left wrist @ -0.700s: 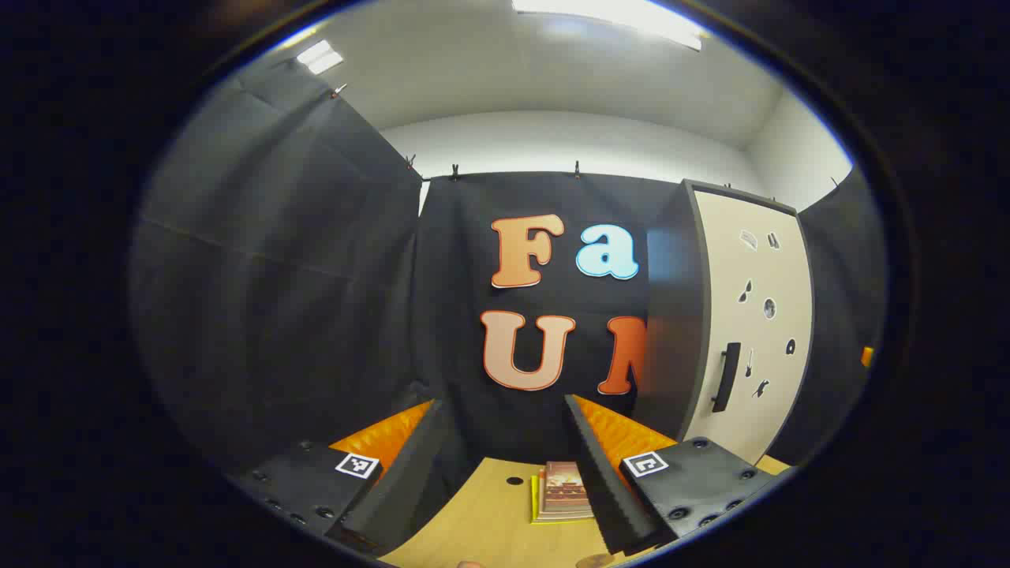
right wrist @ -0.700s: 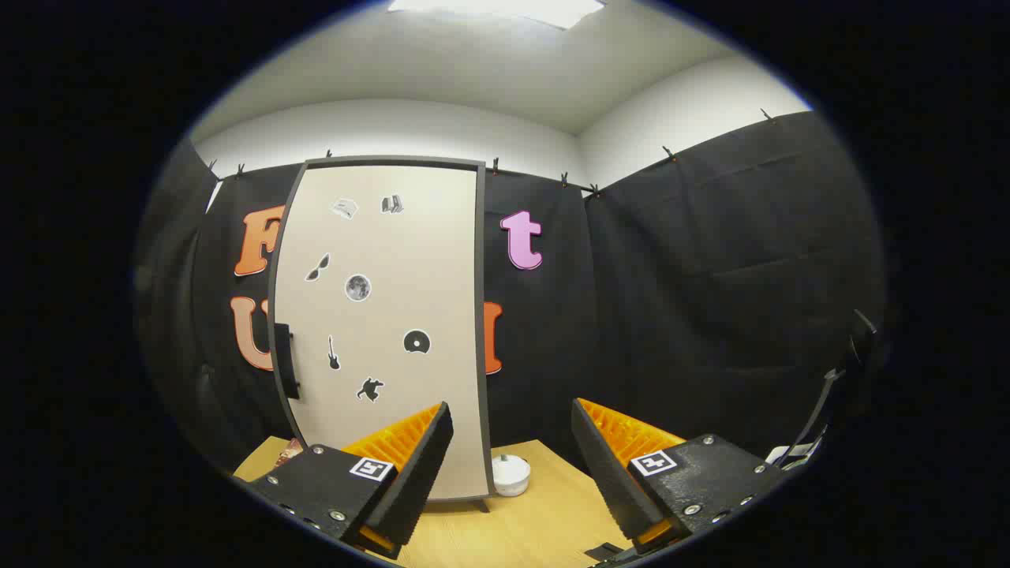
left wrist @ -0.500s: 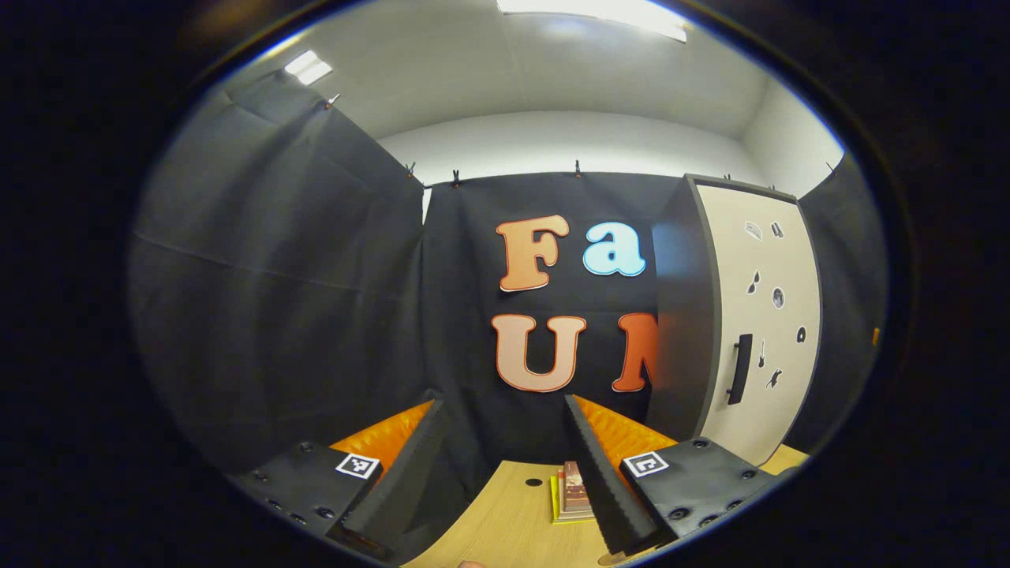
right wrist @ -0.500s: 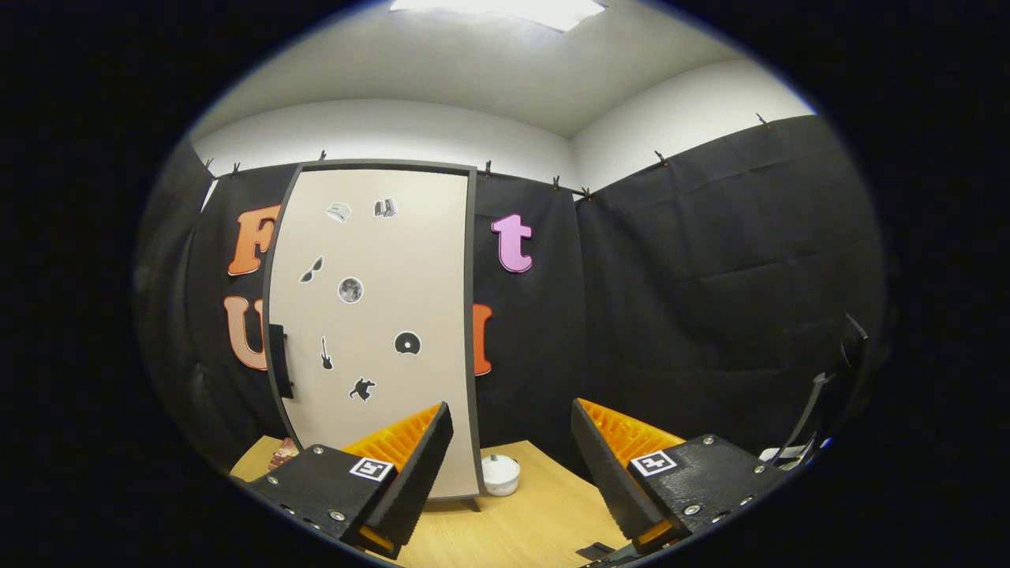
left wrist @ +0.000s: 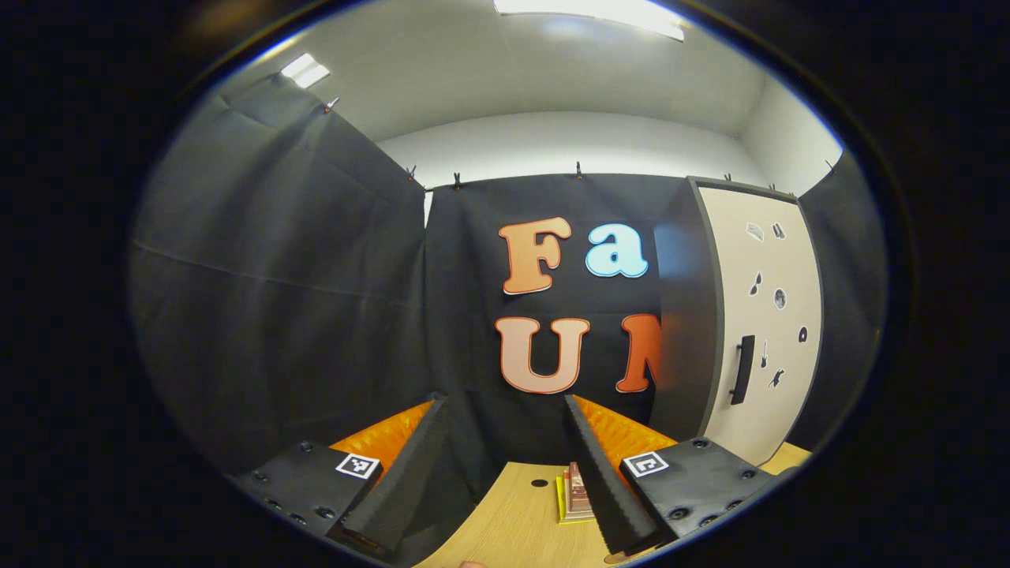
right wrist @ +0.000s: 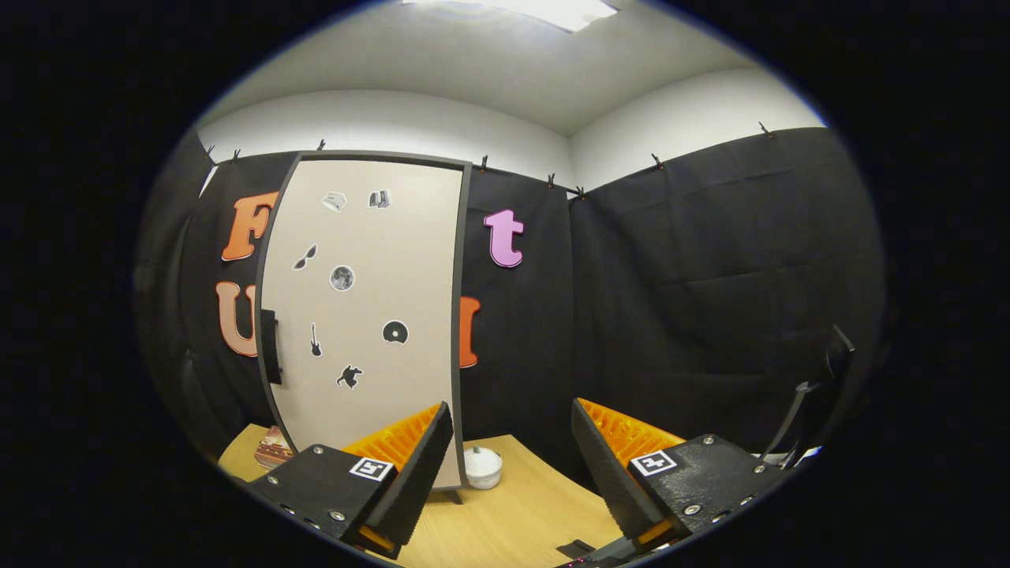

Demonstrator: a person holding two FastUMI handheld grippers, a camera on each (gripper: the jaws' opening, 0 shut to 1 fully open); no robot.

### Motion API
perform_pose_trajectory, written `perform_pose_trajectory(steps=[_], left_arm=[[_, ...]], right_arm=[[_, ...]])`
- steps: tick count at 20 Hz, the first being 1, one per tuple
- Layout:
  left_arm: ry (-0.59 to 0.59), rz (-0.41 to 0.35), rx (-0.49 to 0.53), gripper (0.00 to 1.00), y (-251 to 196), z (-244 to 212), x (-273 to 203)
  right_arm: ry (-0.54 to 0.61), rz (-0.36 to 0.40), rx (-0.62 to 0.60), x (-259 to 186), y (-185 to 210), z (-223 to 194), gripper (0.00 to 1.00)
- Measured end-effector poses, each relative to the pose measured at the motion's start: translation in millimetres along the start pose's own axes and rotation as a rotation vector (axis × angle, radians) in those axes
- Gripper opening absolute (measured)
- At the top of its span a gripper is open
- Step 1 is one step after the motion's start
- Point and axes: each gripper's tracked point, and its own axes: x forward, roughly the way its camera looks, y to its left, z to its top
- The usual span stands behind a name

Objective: Open the cabinet door with the right hand, grasp the bottle in the cabinet with the left hand and place it on the coaster, then close the cabinet door with the right hand.

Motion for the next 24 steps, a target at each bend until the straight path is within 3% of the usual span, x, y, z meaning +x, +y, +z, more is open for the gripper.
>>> perform_pose_trajectory(steps=[5,9,13,14,15,18,24], left_arm=[[-0.003,0.011,0.031,0.93,3.1,0.7,-5.5],[0.012,-0.002,0.005,0.96,-0.1,-4.6,-7.2],[0.021,0.014,0.016,0.93,5.7,-9.0,-8.0],[0.020,0.019,0.018,0.96,6.0,-9.0,-9.0],[0.020,0.022,0.019,0.93,7.6,-8.7,-10.3],[0.028,0.026,0.030,0.96,12.4,-11.7,-13.9],[0.032,0.087,0.049,0.93,41.9,-11.9,-26.3]], right_arm=[[-0.007,0.009,0.006,1.2,6.8,2.7,0.94],[-0.007,0.057,0.028,7.2,32.3,8.1,0.94],[-0.022,0.152,0.016,16.3,80.5,15.3,0.94],[-0.026,0.170,0.009,19.1,93.2,16.7,0.94],[-0.026,0.196,0.008,21.7,107.6,17.6,0.94],[-0.034,0.295,0.041,31.1,158.9,23.6,0.94],[-0.005,0.469,0.063,46.2,258.8,20.2,0.93]])
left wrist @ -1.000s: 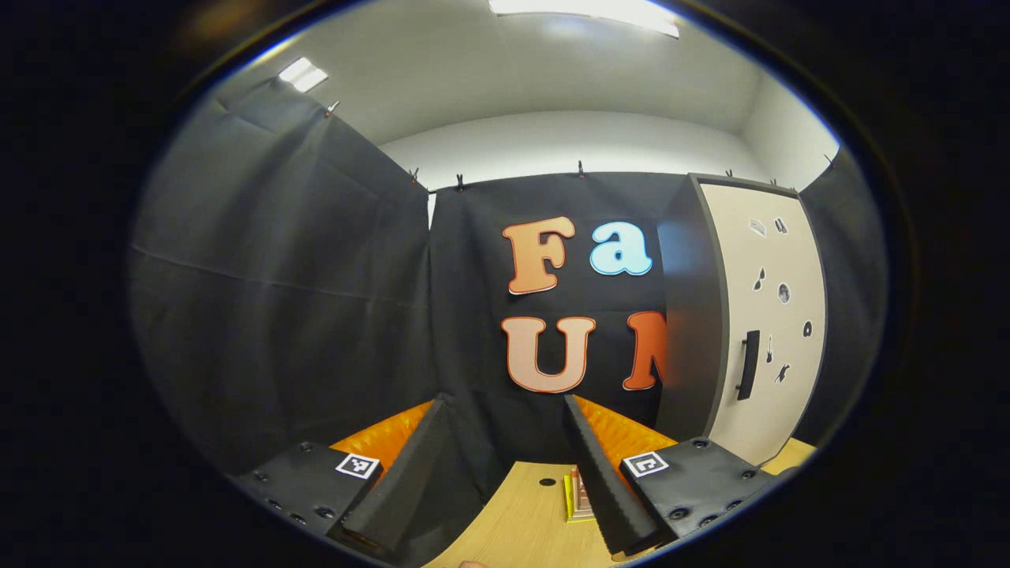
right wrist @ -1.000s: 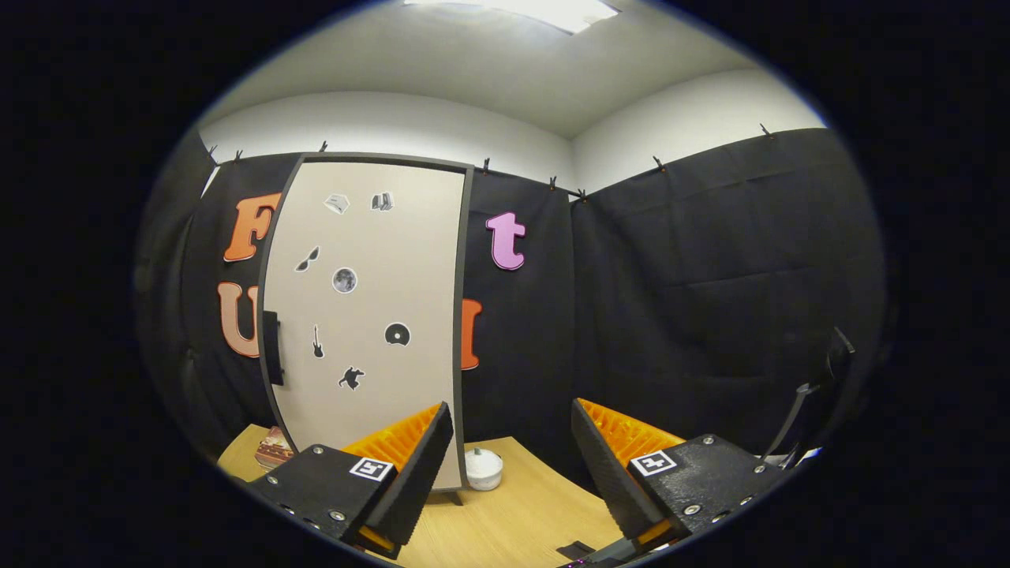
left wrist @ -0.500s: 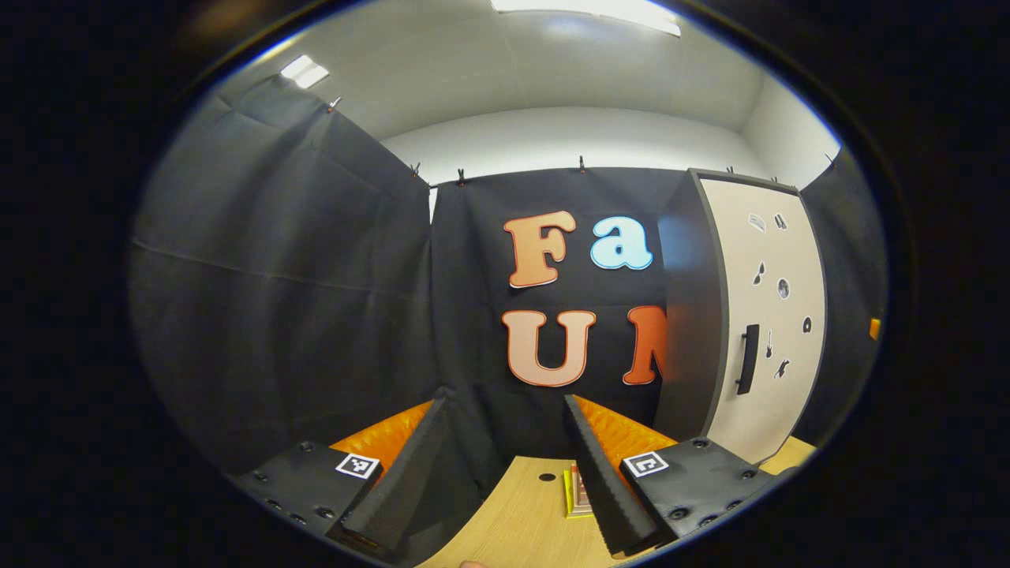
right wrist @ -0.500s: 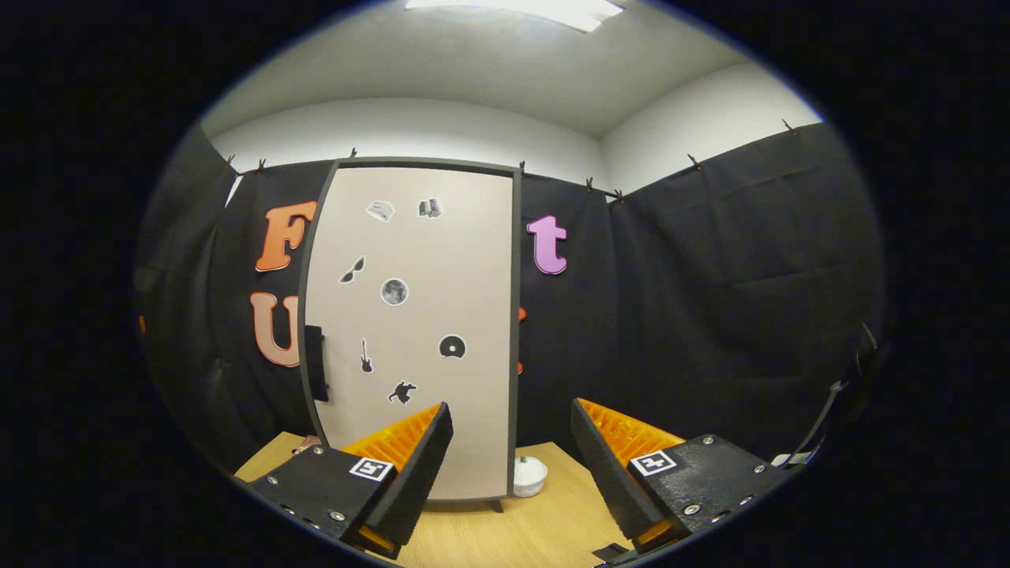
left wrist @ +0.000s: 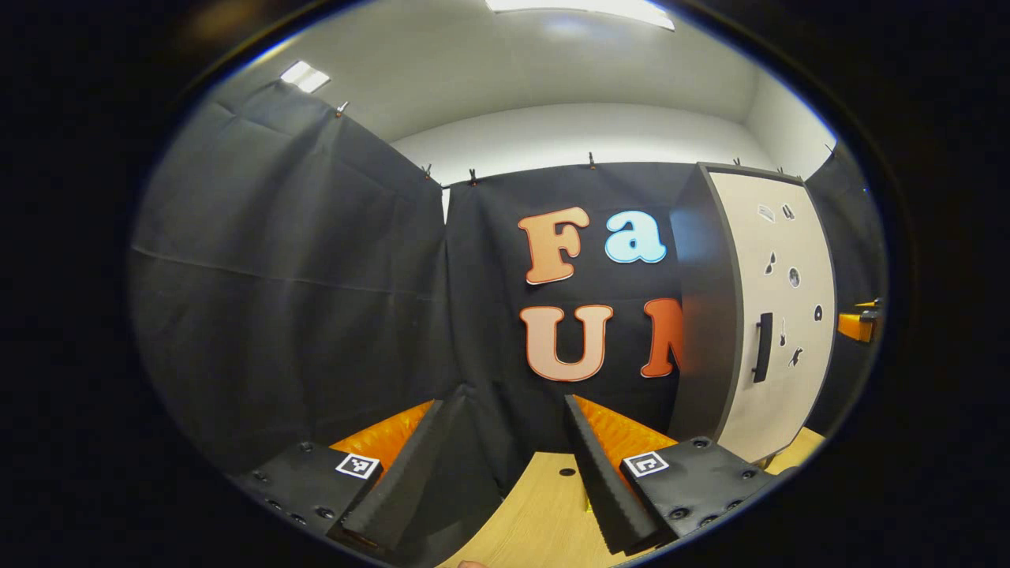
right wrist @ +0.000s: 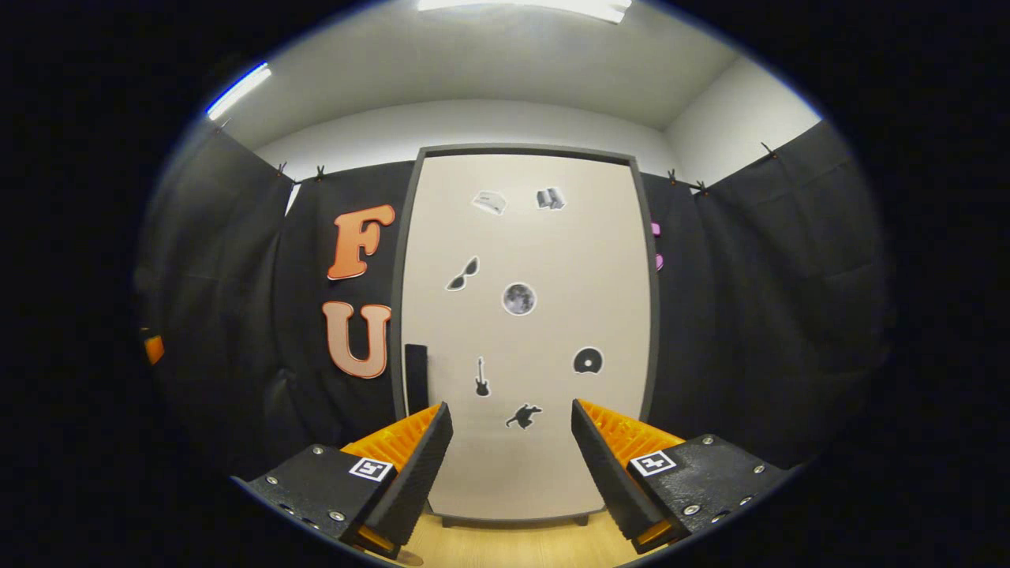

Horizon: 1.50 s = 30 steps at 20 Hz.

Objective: Open the cabinet door with the right hand, grasp the bottle in the cabinet with the left hand and place it on the coaster, then close the cabinet door with the right hand.

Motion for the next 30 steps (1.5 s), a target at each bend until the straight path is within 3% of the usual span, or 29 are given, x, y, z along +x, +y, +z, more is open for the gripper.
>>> perform_pose_trajectory(steps=[3,11,12,14,20,25,30], left_arm=[[0.007,0.037,0.004,0.93,15.4,-3.0,-5.8],[0.024,0.149,0.028,0.96,63.7,-7.7,-26.6],[0.029,0.162,0.029,0.93,70.1,-9.5,-29.6],[0.035,0.190,0.036,0.96,81.7,-12.0,-34.0],[0.038,0.241,0.053,0.93,101.1,-14.1,-44.4],[0.053,0.269,0.059,0.93,111.4,-20.7,-45.8],[0.067,0.270,0.059,0.93,114.2,-27.3,-44.7]], right_arm=[[0.018,0.046,0.020,25.1,27.9,-5.8,0.94],[0.090,0.072,-0.006,89.7,79.2,-42.1,0.94],[0.093,0.063,-0.003,96.6,82.6,-45.0,0.94],[0.090,0.041,-0.001,110.5,86.1,-47.5,0.94],[0.118,-0.019,0.019,143.1,83.4,-61.6,0.93],[0.132,-0.016,0.012,154.1,89.0,-70.3,0.71],[0.144,-0.031,0.003,156.7,88.7,-74.5,0.58]])
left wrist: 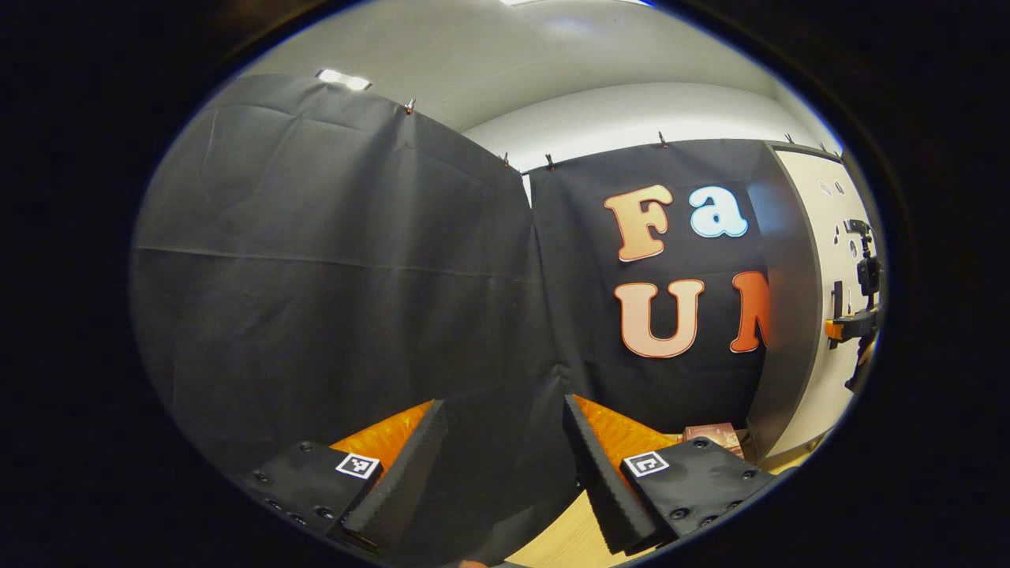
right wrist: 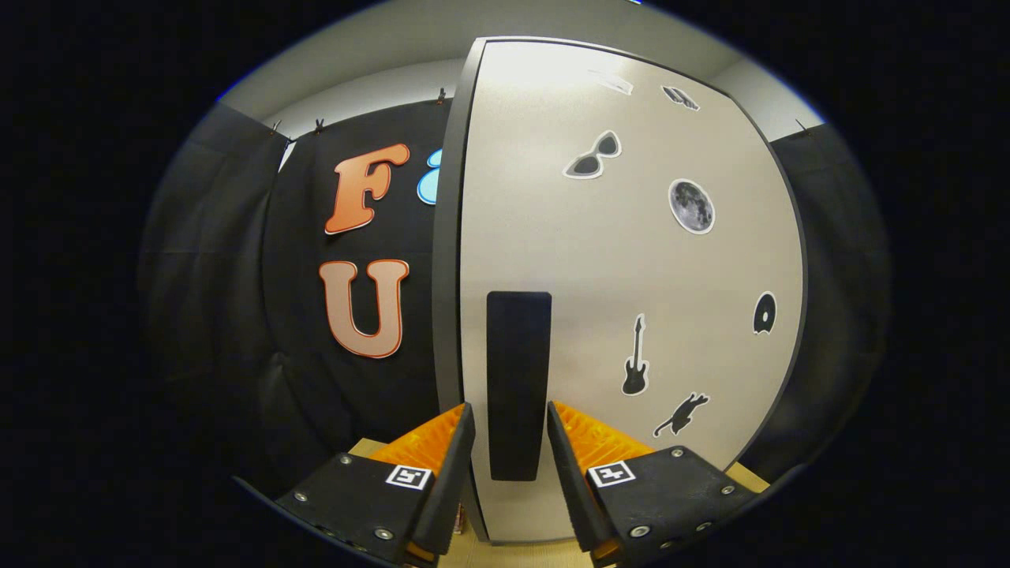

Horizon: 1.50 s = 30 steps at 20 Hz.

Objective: Open the cabinet door with the right hand, grasp the bottle in the cabinet with the left hand and place it on the coaster, then close the cabinet door with the right hand.

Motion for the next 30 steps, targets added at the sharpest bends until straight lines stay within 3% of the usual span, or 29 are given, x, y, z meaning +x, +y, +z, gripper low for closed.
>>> perform_pose_trajectory(steps=[2,7,15,30], left_arm=[[0.000,0.003,0.000,0.93,2.0,-0.3,0.0],[0.000,0.007,-0.005,0.93,1.8,-1.2,-1.5],[-0.019,-0.011,-0.025,0.93,-5.1,8.6,-6.3],[-0.020,-0.124,-0.029,0.93,-63.3,10.9,-12.0]], right_arm=[[0.007,0.016,0.024,-1.5,-0.8,-0.9,0.37],[-0.010,0.071,-0.001,-7.9,-1.0,-0.7,0.31],[0.003,0.154,0.015,-30.2,-3.3,2.2,0.27],[-0.010,0.193,0.007,-88.9,-38.3,9.2,0.26]])
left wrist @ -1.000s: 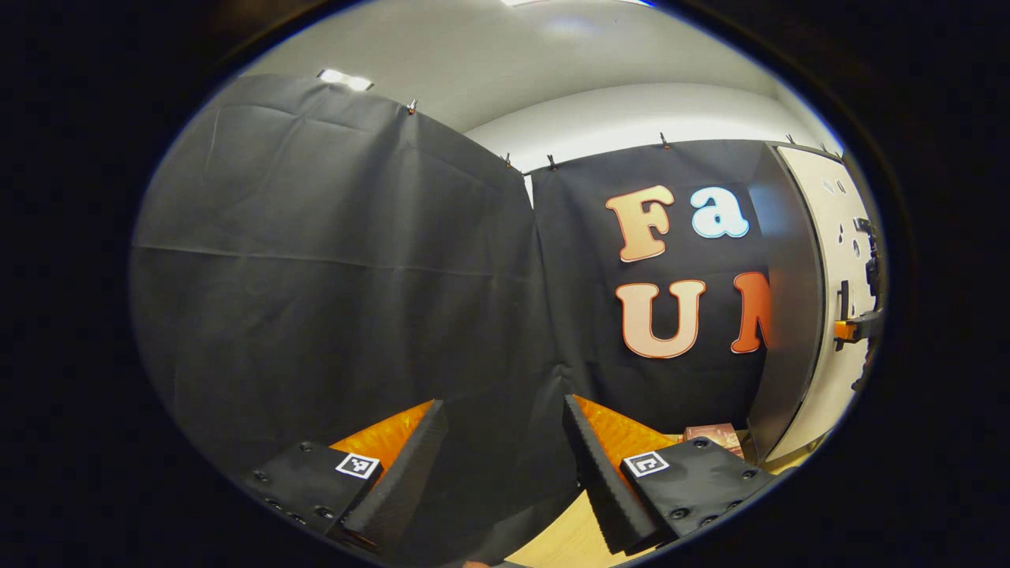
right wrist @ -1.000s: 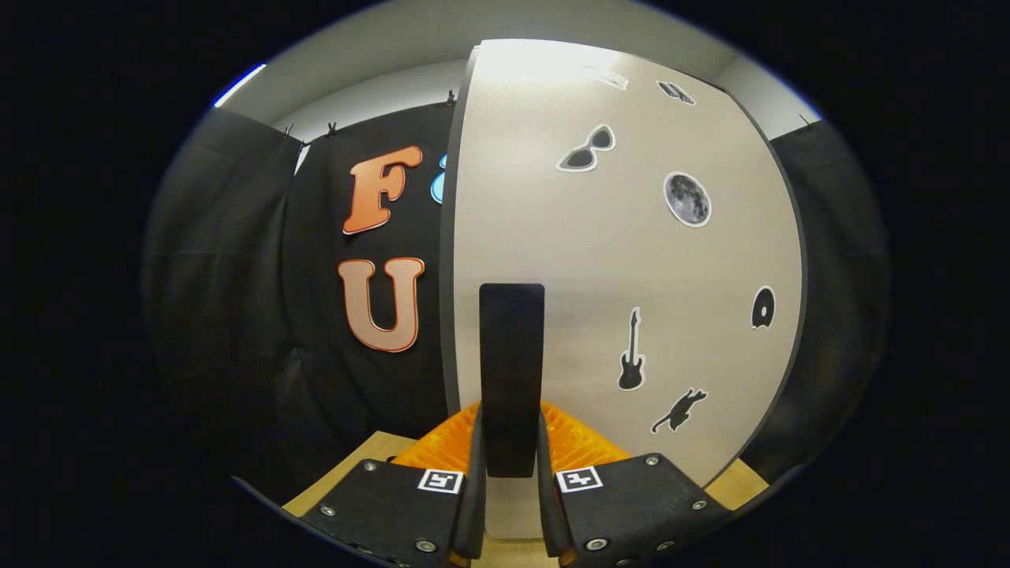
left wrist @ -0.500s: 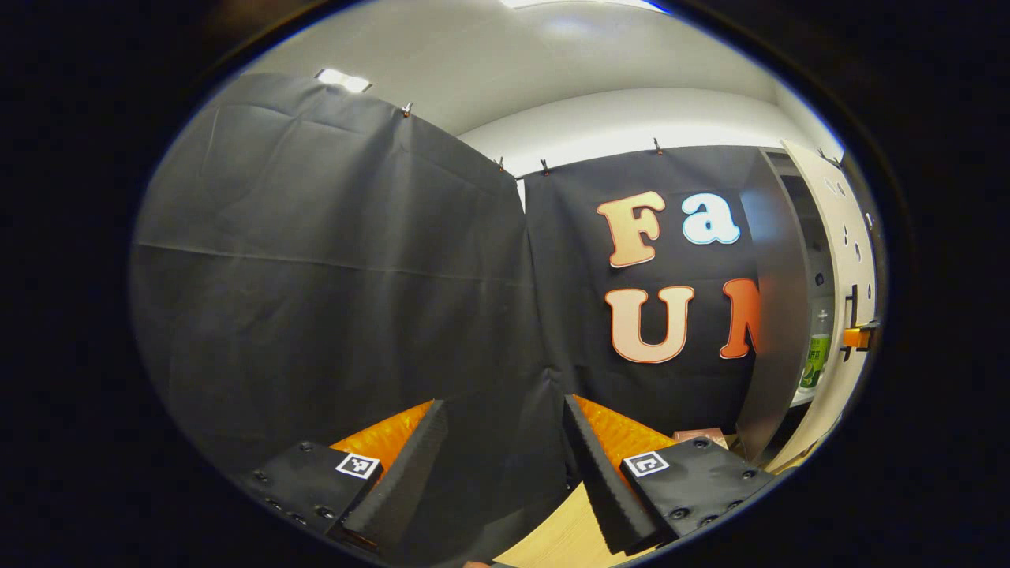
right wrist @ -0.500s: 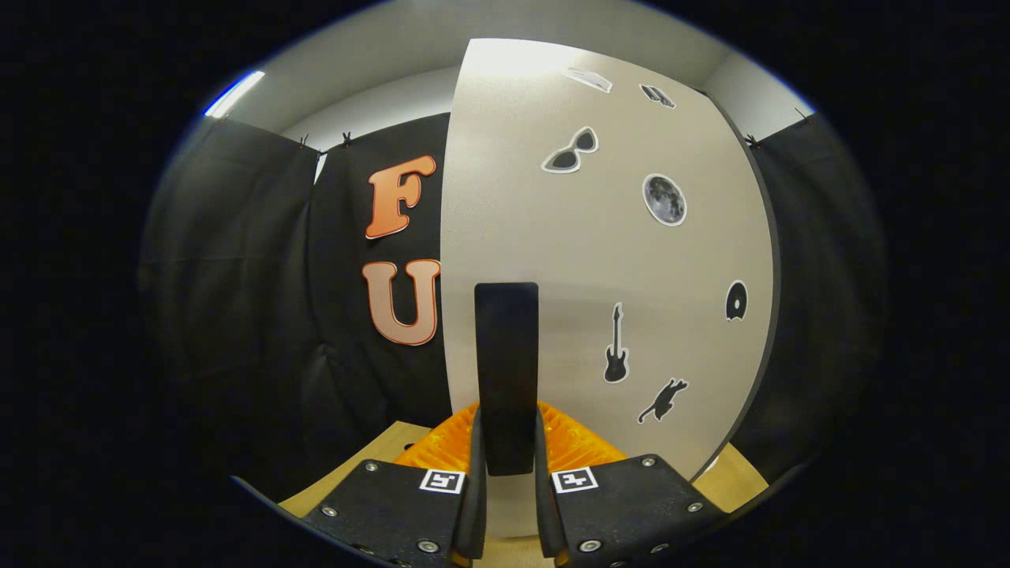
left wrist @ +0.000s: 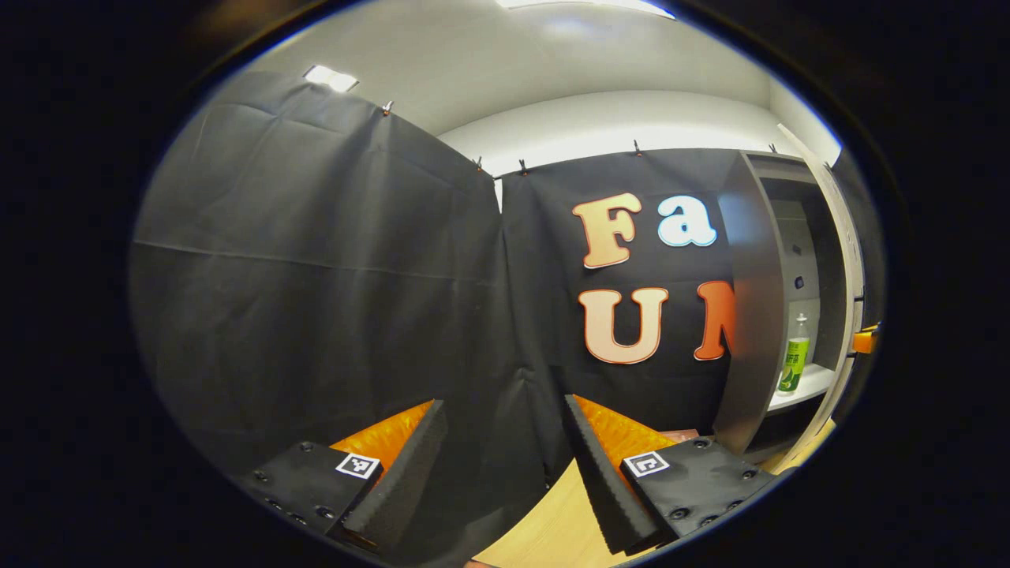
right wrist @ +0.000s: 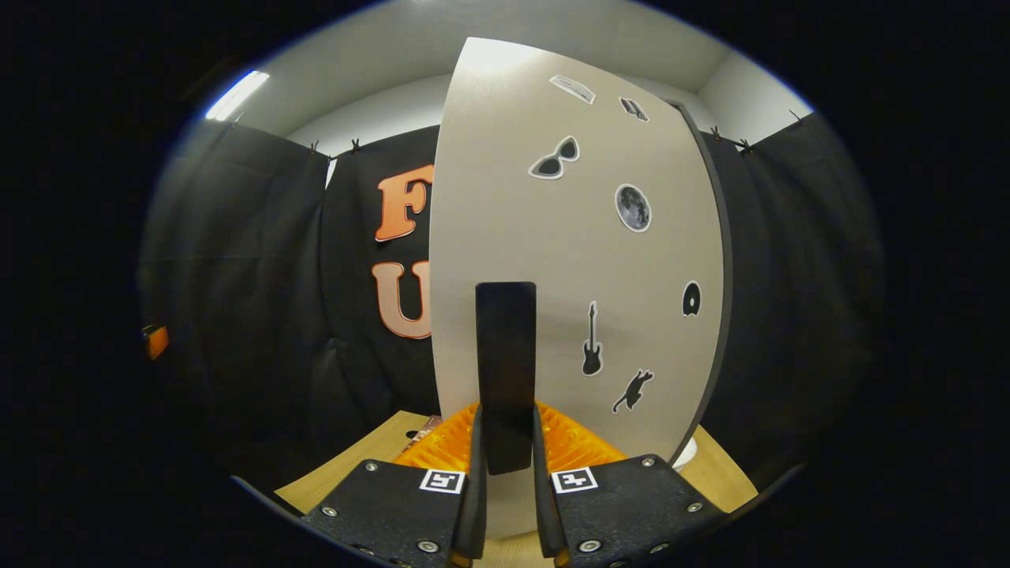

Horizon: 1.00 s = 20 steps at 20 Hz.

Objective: Open the cabinet door with the right hand, grasp the bottle in the cabinet with the left hand and place it on the coaster, then close the cabinet door with the right hand.

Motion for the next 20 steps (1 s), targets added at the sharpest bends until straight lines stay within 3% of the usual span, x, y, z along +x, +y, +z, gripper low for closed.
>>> perform_pose_trajectory(steps=[12,13,20], left_arm=[[-0.002,-0.197,-0.021,0.94,-100.4,0.2,20.1],[-0.002,-0.220,-0.028,0.94,-112.5,-0.6,24.1],[0.002,-0.347,-0.041,0.94,-182.7,-2.0,27.6]], right_arm=[[0.001,-0.090,-0.003,-40.5,-39.9,-2.8,0.25],[0.000,-0.102,-0.005,-42.7,-43.9,-3.4,0.20],[0.002,-0.196,0.001,-54.8,-68.5,-5.8,0.11]])
